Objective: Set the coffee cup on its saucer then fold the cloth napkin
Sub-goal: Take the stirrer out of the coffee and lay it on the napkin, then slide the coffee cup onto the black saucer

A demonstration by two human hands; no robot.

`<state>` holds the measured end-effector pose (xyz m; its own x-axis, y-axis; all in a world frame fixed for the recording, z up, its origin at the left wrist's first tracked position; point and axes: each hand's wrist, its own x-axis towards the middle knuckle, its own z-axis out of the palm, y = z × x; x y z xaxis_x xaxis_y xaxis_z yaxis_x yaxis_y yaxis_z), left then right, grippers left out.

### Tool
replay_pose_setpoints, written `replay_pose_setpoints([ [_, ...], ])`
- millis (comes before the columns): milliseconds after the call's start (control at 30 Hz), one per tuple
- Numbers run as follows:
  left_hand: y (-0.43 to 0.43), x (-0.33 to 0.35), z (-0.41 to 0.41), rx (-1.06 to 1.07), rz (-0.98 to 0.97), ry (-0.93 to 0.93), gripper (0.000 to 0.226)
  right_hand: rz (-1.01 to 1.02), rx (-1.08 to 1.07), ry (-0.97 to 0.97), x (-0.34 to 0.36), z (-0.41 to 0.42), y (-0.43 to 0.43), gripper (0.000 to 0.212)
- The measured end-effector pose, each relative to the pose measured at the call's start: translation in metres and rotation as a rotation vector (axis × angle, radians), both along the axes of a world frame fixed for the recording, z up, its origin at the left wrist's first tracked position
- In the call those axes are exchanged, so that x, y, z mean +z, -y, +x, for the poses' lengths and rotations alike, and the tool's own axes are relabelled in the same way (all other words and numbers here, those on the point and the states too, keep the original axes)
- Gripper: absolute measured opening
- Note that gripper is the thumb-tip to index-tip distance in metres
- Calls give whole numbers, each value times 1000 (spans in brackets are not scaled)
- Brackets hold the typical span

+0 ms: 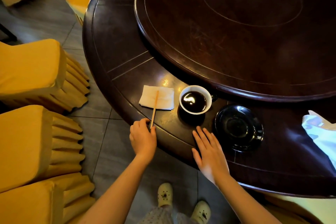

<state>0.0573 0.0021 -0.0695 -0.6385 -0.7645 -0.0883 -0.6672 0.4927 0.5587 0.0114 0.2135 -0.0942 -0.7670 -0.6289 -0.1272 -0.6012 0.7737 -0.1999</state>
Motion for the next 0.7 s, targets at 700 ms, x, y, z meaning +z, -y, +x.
replay_pose_setpoints([
  [700, -38, -45, -14, -663, -337, 252, 70, -353, -318, 74, 73, -110, 12, 41],
])
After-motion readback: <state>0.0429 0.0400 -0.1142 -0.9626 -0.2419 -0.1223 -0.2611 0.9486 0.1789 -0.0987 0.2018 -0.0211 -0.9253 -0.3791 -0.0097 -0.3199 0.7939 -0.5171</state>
